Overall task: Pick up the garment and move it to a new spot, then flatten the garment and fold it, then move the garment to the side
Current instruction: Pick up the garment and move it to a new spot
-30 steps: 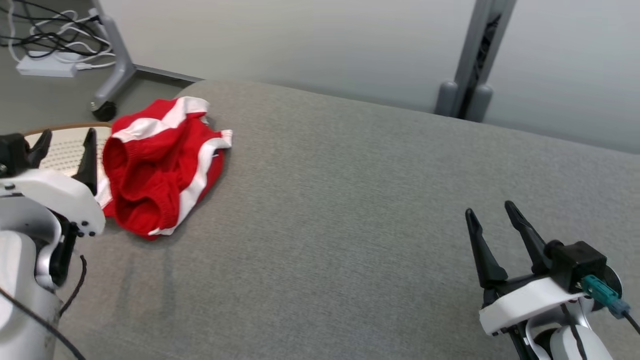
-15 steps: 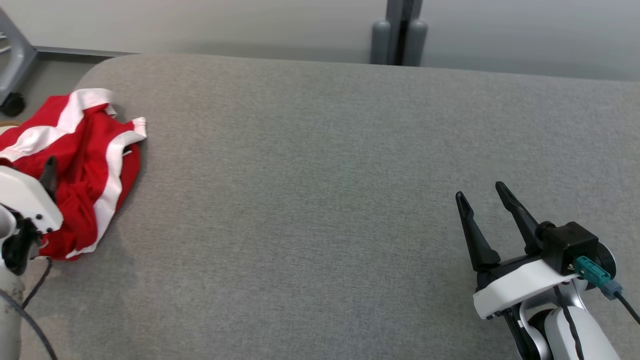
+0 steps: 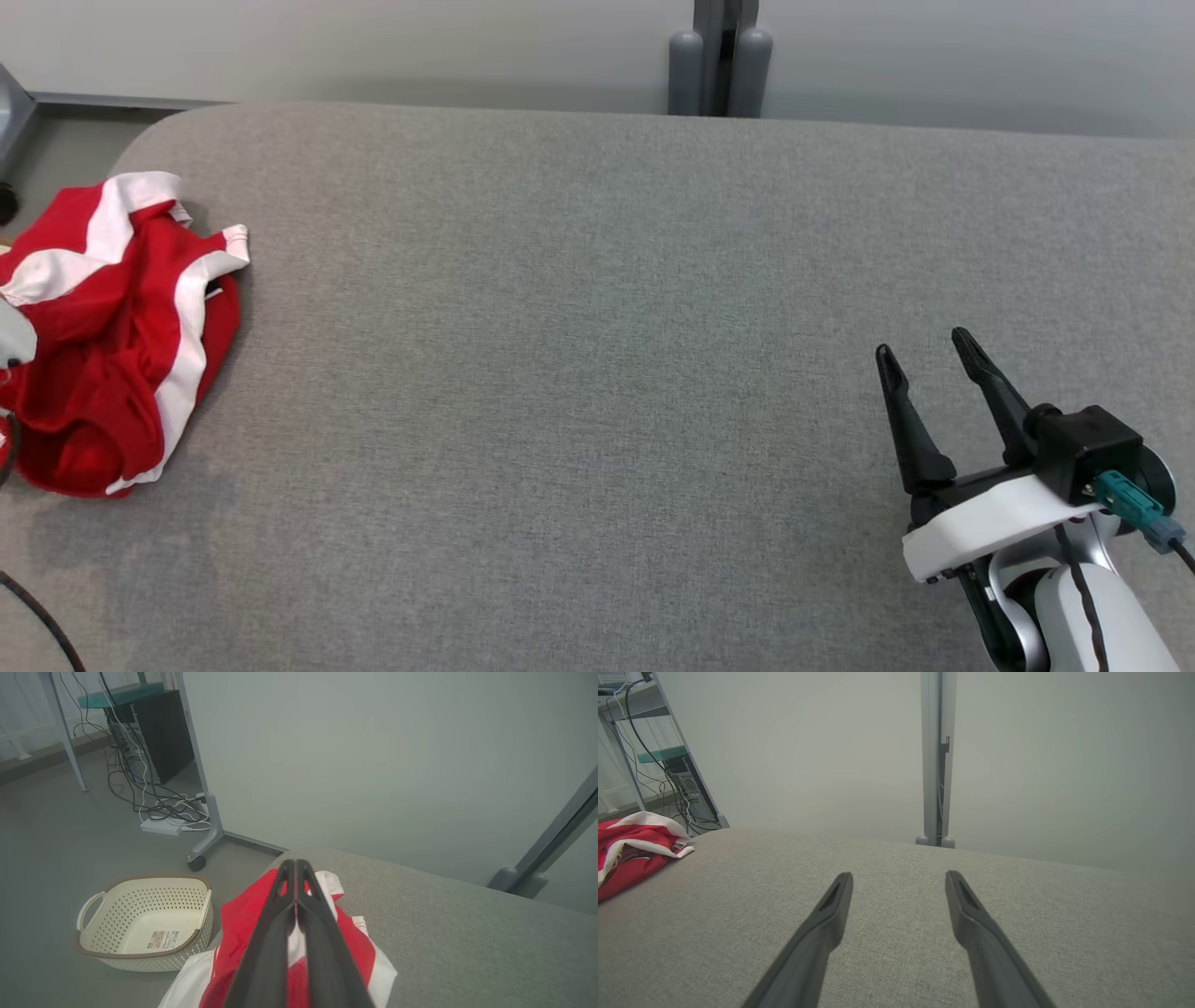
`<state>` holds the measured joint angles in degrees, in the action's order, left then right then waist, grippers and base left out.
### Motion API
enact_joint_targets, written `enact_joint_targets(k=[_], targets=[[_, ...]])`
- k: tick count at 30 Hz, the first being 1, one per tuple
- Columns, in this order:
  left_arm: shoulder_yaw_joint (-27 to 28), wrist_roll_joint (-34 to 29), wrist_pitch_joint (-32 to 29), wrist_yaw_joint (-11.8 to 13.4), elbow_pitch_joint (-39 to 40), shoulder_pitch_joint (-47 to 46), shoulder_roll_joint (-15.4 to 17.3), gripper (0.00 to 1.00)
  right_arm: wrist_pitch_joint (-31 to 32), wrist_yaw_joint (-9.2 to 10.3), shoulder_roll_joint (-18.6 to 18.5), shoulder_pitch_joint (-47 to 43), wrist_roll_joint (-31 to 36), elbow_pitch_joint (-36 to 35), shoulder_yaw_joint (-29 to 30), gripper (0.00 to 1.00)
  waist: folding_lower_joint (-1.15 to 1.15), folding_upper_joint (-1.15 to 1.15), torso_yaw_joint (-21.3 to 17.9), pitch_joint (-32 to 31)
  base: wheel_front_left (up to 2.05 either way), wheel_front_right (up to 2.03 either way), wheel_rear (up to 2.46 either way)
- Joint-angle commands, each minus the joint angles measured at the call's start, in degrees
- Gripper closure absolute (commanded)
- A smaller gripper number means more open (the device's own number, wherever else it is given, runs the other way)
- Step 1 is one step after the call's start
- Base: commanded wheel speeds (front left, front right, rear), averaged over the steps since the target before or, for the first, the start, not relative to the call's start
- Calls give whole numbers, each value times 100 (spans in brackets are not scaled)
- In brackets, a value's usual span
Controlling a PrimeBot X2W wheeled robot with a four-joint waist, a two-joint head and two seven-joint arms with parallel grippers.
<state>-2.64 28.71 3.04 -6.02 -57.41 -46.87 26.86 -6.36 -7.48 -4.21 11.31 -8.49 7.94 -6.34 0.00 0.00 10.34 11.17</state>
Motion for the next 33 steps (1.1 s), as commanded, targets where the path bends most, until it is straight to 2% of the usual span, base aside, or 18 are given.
enact_joint_targets(k=[1,8,9,10,11,15,16,20,24,29,33], targets=[[-68,-72,107,-25,94,-135,20,100,-21,-3,-25,-77,40,-33,51,0,0,0,115,-134,0,0,0],[-167,-294,608,170,735,51,166,100,-101,-3,40,-252,2,-56,127,0,0,0,203,-462,0,0,0],[-140,-294,701,227,905,154,189,71,-96,-3,46,-270,3,-67,146,0,0,0,216,-496,0,0,0],[-117,-285,755,277,1090,270,190,29,-121,-3,50,-285,6,-79,162,0,0,0,236,-540,0,0,0],[-96,-289,816,331,1316,414,195,0,-135,-3,59,-306,13,-111,174,0,0,0,258,-560,0,0,0],[-5,-241,922,639,2337,1240,77,0,-138,-3,89,-412,45,-175,271,0,0,0,380,-667,0,0,0],[-5,-241,922,639,2337,1240,77,0,-138,-3,89,-412,45,-175,271,0,0,0,380,-667,0,0,0],[74,-203,875,1036,3575,2298,-80,0,-112,-3,99,-499,61,-257,343,0,0,0,519,-750,0,0,0],[99,-129,776,1275,4546,3260,-222,0,-80,-3,111,-563,63,-294,363,0,0,0,636,-815,0,0,0],[-25,-131,641,1436,5324,4159,-383,0,-66,-3,111,-647,51,-278,412,0,0,0,760,-951,0,0,0],[-131,-165,686,1447,5585,4665,-448,0,-56,-3,115,-752,15,-263,419,0,0,0,824,-1055,0,0,0]])
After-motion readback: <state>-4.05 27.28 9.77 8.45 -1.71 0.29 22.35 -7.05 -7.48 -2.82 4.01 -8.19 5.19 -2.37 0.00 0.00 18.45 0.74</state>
